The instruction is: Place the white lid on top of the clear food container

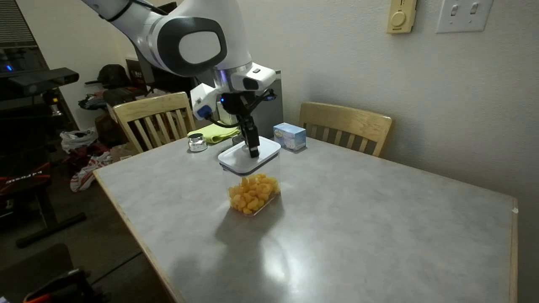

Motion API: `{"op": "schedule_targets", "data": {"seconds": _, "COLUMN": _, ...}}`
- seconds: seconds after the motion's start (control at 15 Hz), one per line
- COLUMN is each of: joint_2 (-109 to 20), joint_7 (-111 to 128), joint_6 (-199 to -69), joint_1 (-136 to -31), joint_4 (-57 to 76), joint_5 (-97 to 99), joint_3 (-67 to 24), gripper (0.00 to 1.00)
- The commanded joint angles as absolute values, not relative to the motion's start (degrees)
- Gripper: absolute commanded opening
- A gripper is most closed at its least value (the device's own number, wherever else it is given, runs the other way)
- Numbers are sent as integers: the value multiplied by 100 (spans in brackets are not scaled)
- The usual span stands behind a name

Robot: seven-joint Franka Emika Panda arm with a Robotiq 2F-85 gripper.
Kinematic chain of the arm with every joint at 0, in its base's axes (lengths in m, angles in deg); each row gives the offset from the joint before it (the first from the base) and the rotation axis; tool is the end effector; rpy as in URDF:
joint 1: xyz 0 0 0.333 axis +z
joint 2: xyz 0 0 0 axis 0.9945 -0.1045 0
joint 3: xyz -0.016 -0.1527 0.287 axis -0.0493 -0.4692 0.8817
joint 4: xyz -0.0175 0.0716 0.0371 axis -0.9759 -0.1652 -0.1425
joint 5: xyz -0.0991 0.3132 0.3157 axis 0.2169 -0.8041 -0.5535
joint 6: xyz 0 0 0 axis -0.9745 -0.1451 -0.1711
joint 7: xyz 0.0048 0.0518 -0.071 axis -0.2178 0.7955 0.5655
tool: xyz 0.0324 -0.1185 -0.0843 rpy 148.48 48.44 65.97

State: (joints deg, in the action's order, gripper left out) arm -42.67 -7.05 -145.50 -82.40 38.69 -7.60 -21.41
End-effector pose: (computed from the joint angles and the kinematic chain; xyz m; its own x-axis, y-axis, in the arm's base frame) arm 0.6435 -0.0246 0.2300 0.8828 -0.4462 0.1470 -0.4342 -0.8944 -0.1073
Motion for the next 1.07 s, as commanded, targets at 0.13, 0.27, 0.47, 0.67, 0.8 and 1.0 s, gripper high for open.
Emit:
{"op": "schedule_targets", "data": {"seconds": 0.13, "joint_2": -4436, "joint_7": -787, "joint_6": -14565, "joint_1": -8248, "joint_4": 3982, "joint_5": -752, "joint_3": -2126, "gripper": 29}}
{"op": "schedule_targets", "data": {"seconds": 0.27, "joint_2": -4447, "joint_7": -810, "joint_6": -14566, "joint_1": -8234, "joint_4": 3991, "joint_5": -721, "joint_3": -2133, "gripper": 49}}
{"op": "schedule_targets", "data": {"seconds": 0.47, "joint_2": -4453, "joint_7": -830, "joint_6": -14566, "joint_1": -8233, "joint_4": 4013, "joint_5": -721, "joint_3": -2135, "gripper": 86}}
{"op": "schedule_targets", "data": {"seconds": 0.67, "joint_2": -4446, "joint_7": -952, "joint_6": -14544, "joint_1": -8207, "joint_4": 4004, "joint_5": -643, "joint_3": -2170, "gripper": 100}}
{"op": "schedule_targets", "data": {"seconds": 0.8, "joint_2": -4399, "joint_7": -1038, "joint_6": -14550, "joint_1": -8190, "joint_4": 3977, "joint_5": -562, "joint_3": -2189, "gripper": 100}}
{"op": "schedule_targets", "data": {"seconds": 1.0, "joint_2": -4383, "joint_7": -1163, "joint_6": -14537, "joint_1": -8168, "joint_4": 3934, "joint_5": -481, "joint_3": -2201, "gripper": 100}}
